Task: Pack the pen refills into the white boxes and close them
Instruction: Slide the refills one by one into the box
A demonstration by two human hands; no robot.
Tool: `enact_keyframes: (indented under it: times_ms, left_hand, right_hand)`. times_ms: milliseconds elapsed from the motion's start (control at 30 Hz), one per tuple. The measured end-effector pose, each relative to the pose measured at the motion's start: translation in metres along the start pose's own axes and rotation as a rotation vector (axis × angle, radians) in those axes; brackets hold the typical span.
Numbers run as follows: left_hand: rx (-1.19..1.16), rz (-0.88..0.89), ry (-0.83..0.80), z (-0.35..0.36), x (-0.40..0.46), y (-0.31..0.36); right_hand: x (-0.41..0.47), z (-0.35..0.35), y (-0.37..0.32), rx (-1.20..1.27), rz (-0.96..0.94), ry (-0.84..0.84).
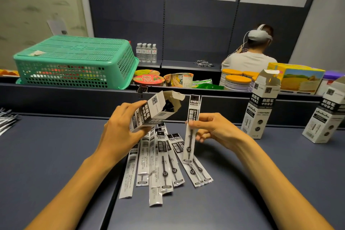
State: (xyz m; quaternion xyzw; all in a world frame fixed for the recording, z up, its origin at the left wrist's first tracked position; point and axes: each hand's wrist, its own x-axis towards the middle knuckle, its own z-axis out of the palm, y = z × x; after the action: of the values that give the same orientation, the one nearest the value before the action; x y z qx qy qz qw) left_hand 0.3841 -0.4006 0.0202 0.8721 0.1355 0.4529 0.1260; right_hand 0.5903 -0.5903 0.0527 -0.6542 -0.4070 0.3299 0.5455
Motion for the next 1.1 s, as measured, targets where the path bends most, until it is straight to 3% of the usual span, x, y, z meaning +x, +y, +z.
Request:
enact_keyframes:
  times_ms: [267,567,733,900,1100]
  left_hand:
    - [-0.007,0.003,0.005,0.0,-0.001,0.001]
    - [0.0,0.003,0.009,0.0,0.0,0.001]
    - [0.005,0.004,0.009,0.0,0.0,0.001]
    - [0.006,0.005,0.003,0.0,-0.001,0.002]
    - [-0.002,0.019,0.001,0.0,-0.001,0.003]
  right_hand:
    - [-0.013,-0.001,-0.013,-0.063,-0.22,0.13]
    - [-0.035,0.013,-0.039,0.267,-0.593,0.388]
    - [-0.036,0.022,-0.044,0.126,-0.726,0.518]
    - [-0.029,0.032,-0.039,-0.035,-0.825,0.467]
    - [-0.018,0.041,-0.036,-0.127,-0.797,0.345]
